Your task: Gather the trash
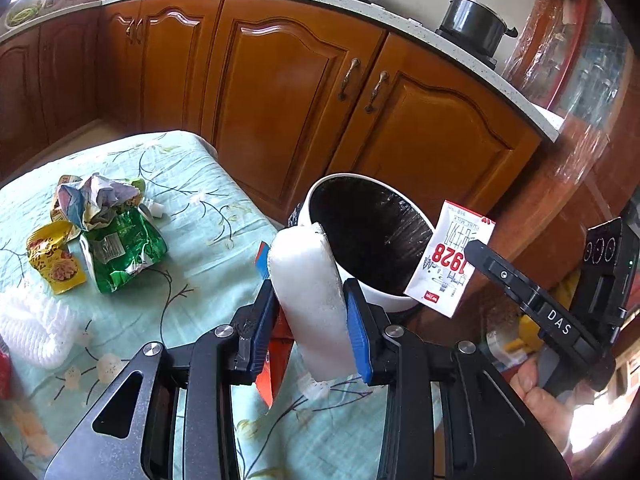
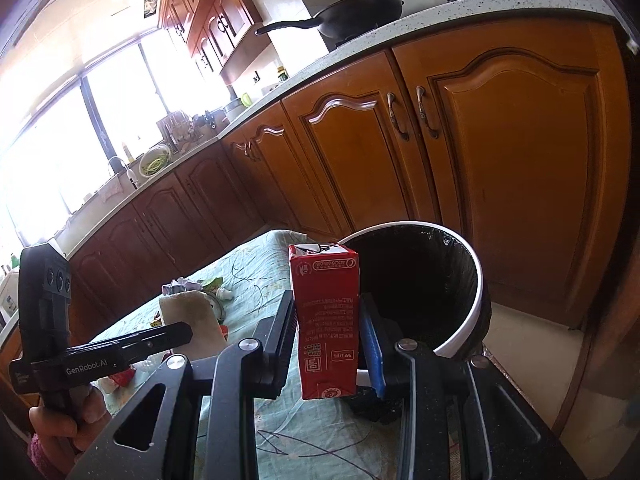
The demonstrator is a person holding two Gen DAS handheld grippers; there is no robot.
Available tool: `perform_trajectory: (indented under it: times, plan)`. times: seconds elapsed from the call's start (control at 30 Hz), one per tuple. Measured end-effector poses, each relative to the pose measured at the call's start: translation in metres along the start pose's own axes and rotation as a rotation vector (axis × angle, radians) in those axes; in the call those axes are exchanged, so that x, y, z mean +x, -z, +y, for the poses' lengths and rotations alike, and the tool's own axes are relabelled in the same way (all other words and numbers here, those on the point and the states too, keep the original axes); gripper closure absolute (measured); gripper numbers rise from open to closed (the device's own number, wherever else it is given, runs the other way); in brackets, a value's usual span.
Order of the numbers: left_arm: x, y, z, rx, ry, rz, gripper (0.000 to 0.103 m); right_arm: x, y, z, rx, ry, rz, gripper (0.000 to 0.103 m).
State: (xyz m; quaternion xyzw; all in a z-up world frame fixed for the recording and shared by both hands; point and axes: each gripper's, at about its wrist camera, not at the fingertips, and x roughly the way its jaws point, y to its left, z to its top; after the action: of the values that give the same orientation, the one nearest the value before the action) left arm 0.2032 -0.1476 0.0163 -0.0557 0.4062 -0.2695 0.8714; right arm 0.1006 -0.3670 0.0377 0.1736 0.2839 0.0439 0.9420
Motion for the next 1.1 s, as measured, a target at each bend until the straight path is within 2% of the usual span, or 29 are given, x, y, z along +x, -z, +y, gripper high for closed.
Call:
perform_trajectory:
  times: [0.13,0.27,0.4,0.43,0.5,0.53,0.7,0.97,1.1]
  plan:
    - [0.004,-0.002,-0.005,0.029,-0.023,0.006,0.071,0.0,0.003,-0.001,0.004,-0.003,0.002,0.072]
    - [0.016,0.009,-0.005,0.059,-0.039,0.064,0.07,0.003,0.007,0.0,0.009,-0.01,0.013,0.072]
    - [0.027,0.022,0.001,0.078,-0.058,0.119,0.066,0.005,0.008,0.0,0.016,-0.016,0.019,0.072]
    - [0.027,0.025,0.002,0.084,-0.062,0.12,0.064,0.005,0.008,0.0,0.017,-0.018,0.019,0.072]
    - [0.025,0.03,0.002,0.1,-0.085,0.119,0.049,0.005,0.008,0.0,0.019,-0.021,0.02,0.072]
    - [0.022,0.032,0.002,0.111,-0.095,0.111,0.047,0.005,0.006,-0.001,0.019,-0.022,0.02,0.072]
    - [0.016,0.043,0.009,0.126,-0.102,0.107,0.043,0.006,0.009,0.0,0.018,-0.028,0.028,0.072]
    - [0.003,0.052,0.028,0.075,-0.142,0.092,0.042,0.007,0.011,0.003,0.015,-0.037,0.038,0.072]
    - [-0.014,0.06,0.04,0.05,-0.185,0.065,0.035,0.008,0.012,0.005,0.015,-0.04,0.04,0.072]
